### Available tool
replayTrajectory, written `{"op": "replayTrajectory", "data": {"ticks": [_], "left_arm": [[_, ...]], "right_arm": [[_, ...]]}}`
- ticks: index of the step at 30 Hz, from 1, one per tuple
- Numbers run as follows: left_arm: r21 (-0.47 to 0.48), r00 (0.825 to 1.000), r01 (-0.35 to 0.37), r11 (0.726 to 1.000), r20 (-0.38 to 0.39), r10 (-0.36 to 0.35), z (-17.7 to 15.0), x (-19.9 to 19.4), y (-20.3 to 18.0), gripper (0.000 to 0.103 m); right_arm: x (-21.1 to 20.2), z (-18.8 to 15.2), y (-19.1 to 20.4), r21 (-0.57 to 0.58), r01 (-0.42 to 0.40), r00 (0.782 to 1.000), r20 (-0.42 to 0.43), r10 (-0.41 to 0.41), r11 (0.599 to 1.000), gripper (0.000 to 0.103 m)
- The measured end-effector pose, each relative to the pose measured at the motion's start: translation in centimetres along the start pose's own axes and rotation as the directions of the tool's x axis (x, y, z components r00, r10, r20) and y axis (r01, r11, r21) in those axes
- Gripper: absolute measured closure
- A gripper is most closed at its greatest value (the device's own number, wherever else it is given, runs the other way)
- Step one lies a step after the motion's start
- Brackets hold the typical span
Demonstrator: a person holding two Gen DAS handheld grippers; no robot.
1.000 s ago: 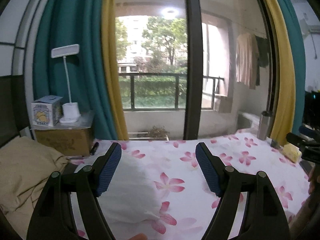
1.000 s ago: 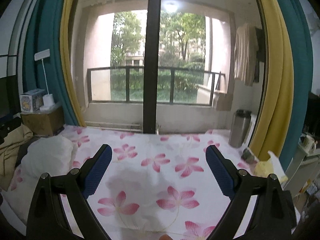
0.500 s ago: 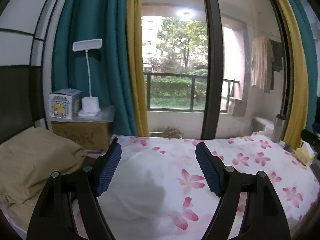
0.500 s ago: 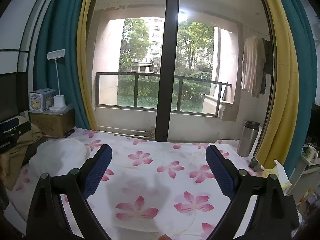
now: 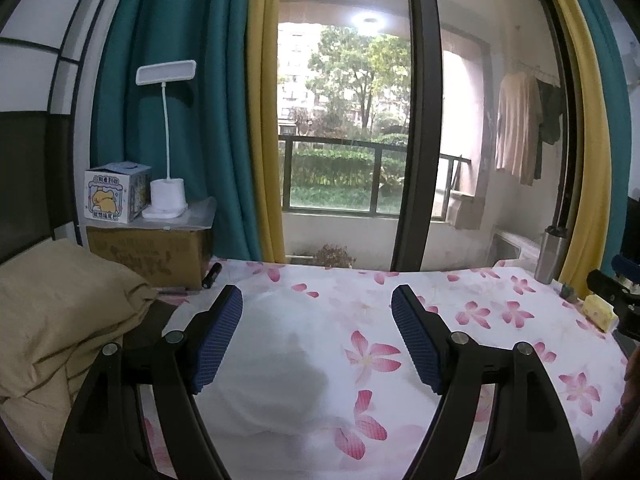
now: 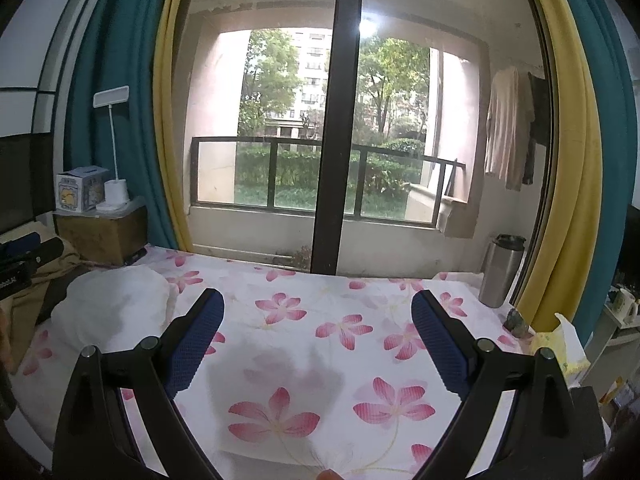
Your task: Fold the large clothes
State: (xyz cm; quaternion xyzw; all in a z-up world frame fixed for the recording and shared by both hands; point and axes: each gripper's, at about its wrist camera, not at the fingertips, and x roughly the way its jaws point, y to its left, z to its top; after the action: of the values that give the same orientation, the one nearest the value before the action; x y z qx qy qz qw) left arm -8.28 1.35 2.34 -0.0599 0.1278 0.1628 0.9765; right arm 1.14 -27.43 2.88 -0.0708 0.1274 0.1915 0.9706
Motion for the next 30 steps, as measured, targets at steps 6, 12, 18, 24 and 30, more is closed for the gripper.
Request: {"op": "replayTrajectory", "data": {"ticks": [6,12,18,24,30], "left_arm": [[0.000,1.000,-0.005,1.000,-0.016,0.005,-0.1,0.4,0.0,0.023],[-0.004,1.000,-0.013,1.000,-0.027,0.013,-0.2,0.7,0.2,0.023],[0.000,0.999,-0.004,1.000,-0.041,0.004,-0.3,1.1,0.2,0.023],[0.000,0.999,-0.003,1.000,-0.042,0.003,-0.4,1.1,0.2,0.023],[0.000,0.999,0.002,1.000,-0.040,-0.002,-0.4,1.1,0.2,0.023]], "right_arm": [[0.4,-0.2,-0.1,0.004,-0.001,1.000,-0.011,0.001,1.000,0.009],[0.6,-0.4,-0.1,0.009,-0.002,1.000,-0.016,0.002,1.000,0.009],[0.6,-0.4,-0.2,0.010,-0.002,1.000,-0.015,0.002,1.000,0.009],[0.6,-0.4,-0.2,0.010,-0.002,1.000,-0.018,0.002,1.000,0.009],[0.7,-0.3,-0.2,0.010,0.000,1.000,-0.019,0.000,1.000,0.009]]}}
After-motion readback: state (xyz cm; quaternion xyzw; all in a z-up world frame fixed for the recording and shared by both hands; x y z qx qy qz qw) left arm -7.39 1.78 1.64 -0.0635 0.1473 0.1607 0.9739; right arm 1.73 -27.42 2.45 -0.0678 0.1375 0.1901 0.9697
